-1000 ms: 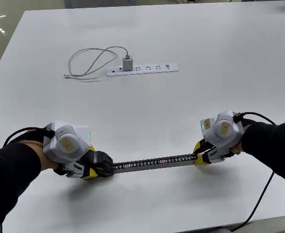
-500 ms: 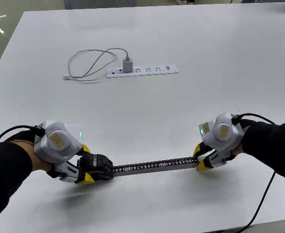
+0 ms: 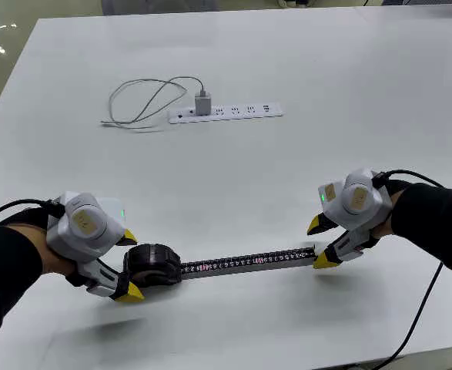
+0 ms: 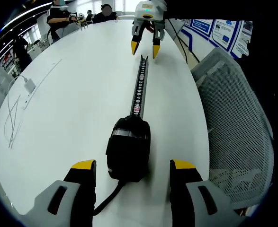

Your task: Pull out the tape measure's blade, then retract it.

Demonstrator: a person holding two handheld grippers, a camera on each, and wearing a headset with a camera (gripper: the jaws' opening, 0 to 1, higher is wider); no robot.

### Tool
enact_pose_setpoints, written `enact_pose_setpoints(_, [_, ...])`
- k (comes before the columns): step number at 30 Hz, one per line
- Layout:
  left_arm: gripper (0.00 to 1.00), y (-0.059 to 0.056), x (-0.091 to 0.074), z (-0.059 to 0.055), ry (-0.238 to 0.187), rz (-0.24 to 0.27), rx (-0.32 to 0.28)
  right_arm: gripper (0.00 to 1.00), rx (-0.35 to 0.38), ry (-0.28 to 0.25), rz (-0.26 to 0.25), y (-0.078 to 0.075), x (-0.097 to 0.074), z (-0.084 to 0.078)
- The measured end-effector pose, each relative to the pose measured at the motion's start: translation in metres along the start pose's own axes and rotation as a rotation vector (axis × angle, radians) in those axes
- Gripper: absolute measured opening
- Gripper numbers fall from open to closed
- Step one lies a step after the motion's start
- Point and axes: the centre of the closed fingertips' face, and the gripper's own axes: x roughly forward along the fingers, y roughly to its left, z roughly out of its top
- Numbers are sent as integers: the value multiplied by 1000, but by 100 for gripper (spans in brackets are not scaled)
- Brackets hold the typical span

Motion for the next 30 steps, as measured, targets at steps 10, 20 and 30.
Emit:
enact_pose_setpoints(10, [75,-1,2,-14,-17,43,-103,40,67,-86,-123,-14,-13,9])
enact_pose_setpoints(20, [81,6,-1,-17,-75,118,-235,45,152,-97,-132,-1,-13,-3])
enact_pose_setpoints(30, [84,12,-9,-19,-139,189,-322,53,279,-155,-199,4,-17,-24])
